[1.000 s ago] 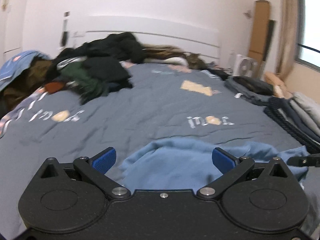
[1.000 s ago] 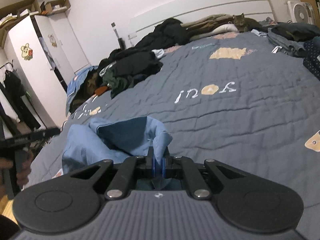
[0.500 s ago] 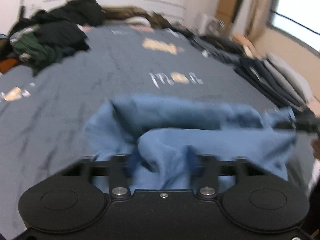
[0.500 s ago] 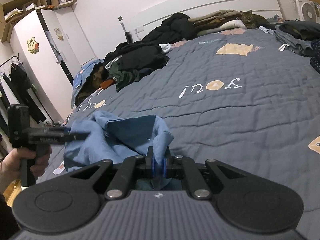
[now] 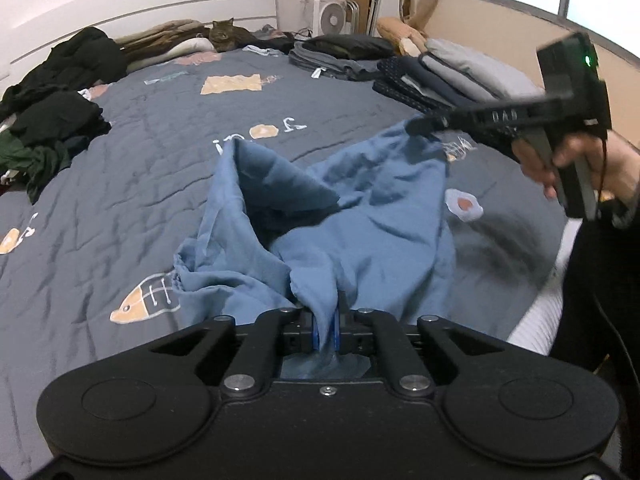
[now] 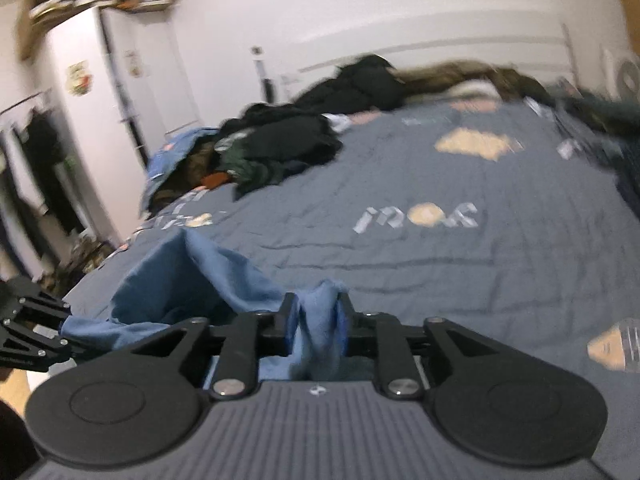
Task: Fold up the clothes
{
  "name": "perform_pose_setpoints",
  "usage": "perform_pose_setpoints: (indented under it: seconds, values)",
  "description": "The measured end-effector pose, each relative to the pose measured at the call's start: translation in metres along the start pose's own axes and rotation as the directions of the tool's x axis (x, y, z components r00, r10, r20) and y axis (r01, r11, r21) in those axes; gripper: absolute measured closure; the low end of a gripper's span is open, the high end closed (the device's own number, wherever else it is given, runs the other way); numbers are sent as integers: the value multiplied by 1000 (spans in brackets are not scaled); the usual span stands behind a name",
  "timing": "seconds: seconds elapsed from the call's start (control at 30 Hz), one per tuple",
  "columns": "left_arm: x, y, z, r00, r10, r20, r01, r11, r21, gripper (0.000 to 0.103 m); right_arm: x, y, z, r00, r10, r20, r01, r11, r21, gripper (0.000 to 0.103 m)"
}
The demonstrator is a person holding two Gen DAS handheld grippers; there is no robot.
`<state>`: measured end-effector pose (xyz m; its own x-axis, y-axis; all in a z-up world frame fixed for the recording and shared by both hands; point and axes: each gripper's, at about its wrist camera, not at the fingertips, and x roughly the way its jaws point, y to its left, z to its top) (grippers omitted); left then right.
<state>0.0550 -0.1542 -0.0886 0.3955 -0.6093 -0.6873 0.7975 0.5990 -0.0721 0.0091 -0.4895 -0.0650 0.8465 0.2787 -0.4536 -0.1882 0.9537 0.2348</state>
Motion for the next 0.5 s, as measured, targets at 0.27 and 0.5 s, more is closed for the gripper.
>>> perform_pose_setpoints:
  seconds: [0.27, 0.5]
  values:
    - [-16, -19, -6, 999, 0, -35, 1, 998, 56, 96, 24, 50, 19, 997, 72, -24, -76, 937, -340, 48]
    - [-14, -21, -5, 999, 6, -41, -4, 999, 52, 96, 80, 87, -12, 986, 55, -159, -139, 802, -581, 48]
